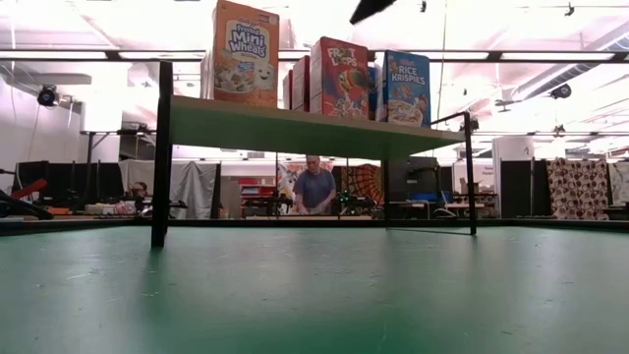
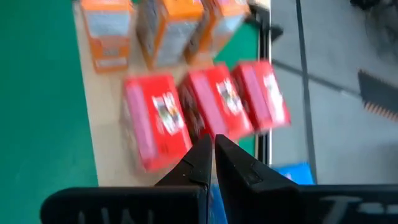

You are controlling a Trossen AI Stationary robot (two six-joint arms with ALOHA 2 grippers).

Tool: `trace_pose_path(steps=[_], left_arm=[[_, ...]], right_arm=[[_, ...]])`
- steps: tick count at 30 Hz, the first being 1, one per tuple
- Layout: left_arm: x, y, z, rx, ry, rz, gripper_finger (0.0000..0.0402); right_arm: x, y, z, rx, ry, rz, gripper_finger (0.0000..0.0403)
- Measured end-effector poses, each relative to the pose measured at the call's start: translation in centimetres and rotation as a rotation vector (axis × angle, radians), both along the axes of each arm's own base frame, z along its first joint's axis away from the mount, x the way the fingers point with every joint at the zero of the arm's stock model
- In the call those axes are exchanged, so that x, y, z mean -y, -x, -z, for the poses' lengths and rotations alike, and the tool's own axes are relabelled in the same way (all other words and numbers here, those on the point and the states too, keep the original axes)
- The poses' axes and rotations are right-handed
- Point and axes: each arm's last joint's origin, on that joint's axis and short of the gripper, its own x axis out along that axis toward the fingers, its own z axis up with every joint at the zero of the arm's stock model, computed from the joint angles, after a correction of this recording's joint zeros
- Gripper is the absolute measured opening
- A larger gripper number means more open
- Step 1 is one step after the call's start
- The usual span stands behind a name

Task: Stack cereal on shelf
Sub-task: Adjust the blue cereal box on the shelf

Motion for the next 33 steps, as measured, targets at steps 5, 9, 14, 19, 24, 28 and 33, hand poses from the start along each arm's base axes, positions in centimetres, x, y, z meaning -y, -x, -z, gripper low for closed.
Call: trace_pose_path(steps=[5,9,14,19,24,28,33], left_arm=[[0.0,0.0,0.0,0.0,0.0,0.0,0.0001],[0.0,0.0,0.0,0.0,0.0,0.0,0.0001],[0.0,0.0,0.0,0.0,0.0,0.0,0.0001],[0.0,0.0,0.0,0.0,0.0,0.0,0.0001],[0.0,0.0,0.0,-0.001,-0.001,0.001,0.0001],[0.0,0.0,0.0,-0.001,-0.001,0.0,0.0001],[0.0,0.0,0.1,-0.003,-0.003,0.0,0.0001]], right_arm=[[1.3,1.2,0.9,-0.107,-0.06,0.085,0.0012],[1.7,2.0,1.2,-0.136,-0.088,0.128,0.0012],[1.3,3.1,0.4,-0.105,-0.08,0.142,0.0012],[0.9,4.4,0.0,-0.12,-0.113,0.172,0.0012],[0.7,4.4,0.9,-0.12,-0.132,0.176,0.0012],[0.8,3.8,2.1,-0.129,-0.13,0.172,0.0012],[1.0,3.4,3.0,-0.134,-0.118,0.159,0.0012]])
